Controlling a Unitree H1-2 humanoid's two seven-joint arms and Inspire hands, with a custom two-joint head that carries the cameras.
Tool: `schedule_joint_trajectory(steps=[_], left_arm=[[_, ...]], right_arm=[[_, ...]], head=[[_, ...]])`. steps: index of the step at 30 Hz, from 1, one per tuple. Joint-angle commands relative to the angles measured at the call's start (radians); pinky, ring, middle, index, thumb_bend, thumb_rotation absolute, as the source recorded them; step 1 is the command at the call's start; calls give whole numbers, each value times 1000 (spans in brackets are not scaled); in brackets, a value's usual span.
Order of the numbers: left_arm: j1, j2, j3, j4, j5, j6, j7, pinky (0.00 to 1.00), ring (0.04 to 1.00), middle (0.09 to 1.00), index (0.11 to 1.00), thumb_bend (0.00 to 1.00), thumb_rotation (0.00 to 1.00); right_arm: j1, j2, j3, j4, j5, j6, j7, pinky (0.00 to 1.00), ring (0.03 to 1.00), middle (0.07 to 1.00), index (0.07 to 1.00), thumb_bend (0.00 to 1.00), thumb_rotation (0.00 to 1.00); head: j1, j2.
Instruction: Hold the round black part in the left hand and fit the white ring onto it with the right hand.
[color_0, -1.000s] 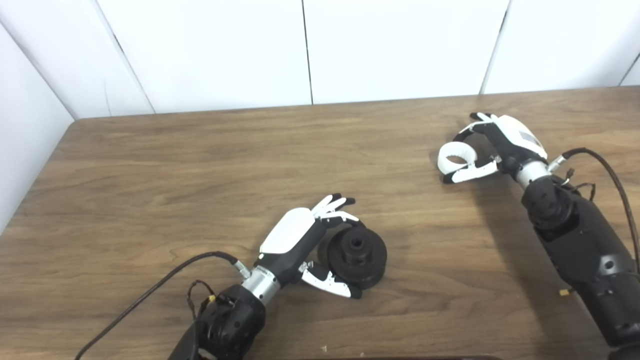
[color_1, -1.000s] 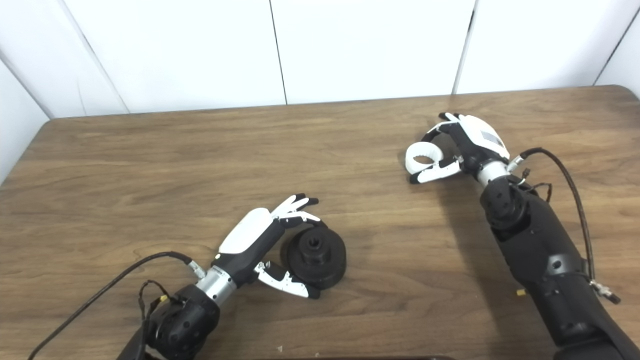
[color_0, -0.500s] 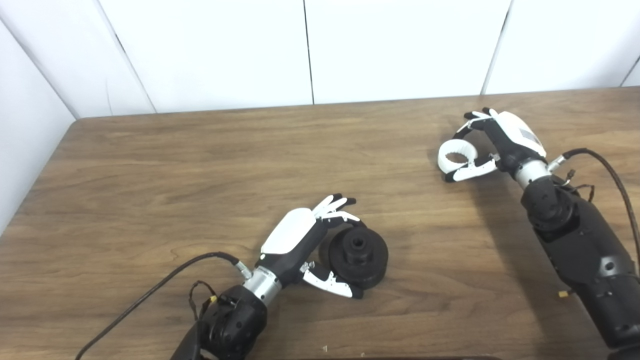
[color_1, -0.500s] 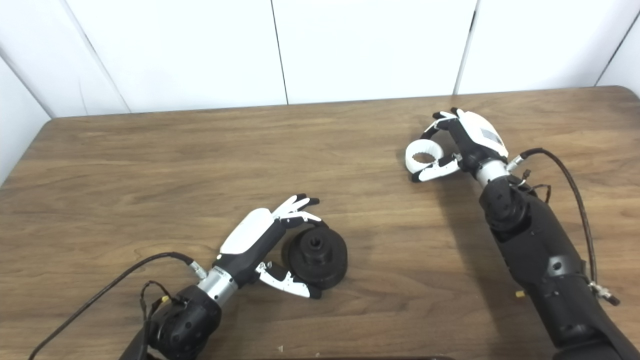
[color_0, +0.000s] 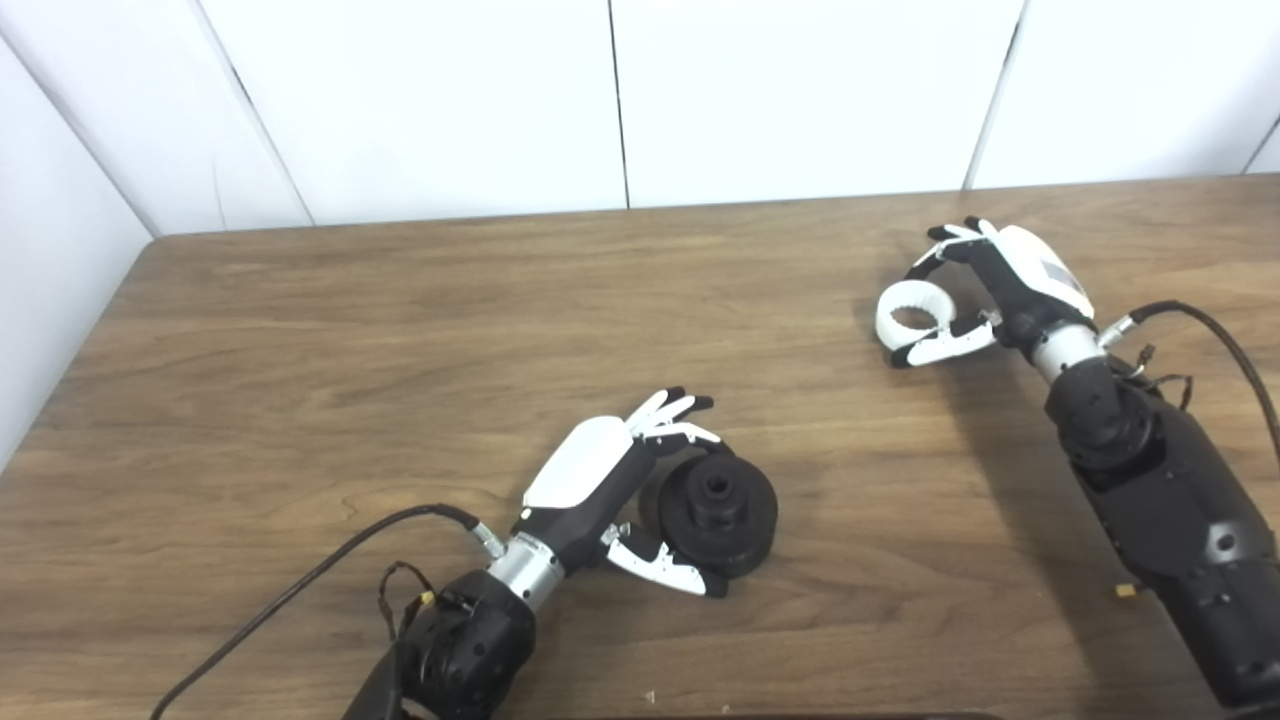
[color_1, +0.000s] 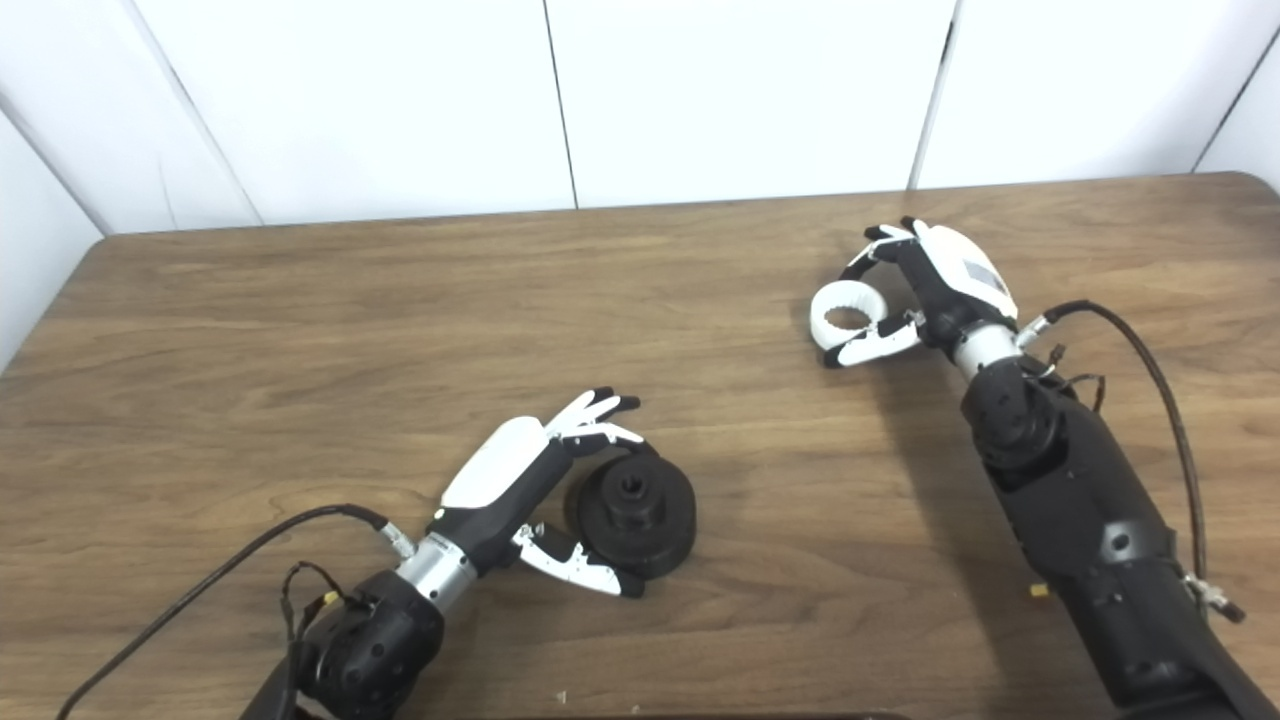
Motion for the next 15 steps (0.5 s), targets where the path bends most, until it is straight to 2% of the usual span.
schedule_joint_trajectory(steps=[1, 15], left_arm=[[17, 10, -13, 49, 16, 27, -38, 866, 993, 942, 656, 864, 217], [8, -1, -8, 67, 12, 27, -39, 869, 999, 946, 654, 860, 221]], right_arm=[[-29, -27, -20, -63, 11, 3, 7, 993, 1000, 899, 487, 525, 144], [82, -26, -53, -401, 61, 75, 130, 936, 1000, 897, 488, 525, 144]], head=[[0, 0], [6, 1]])
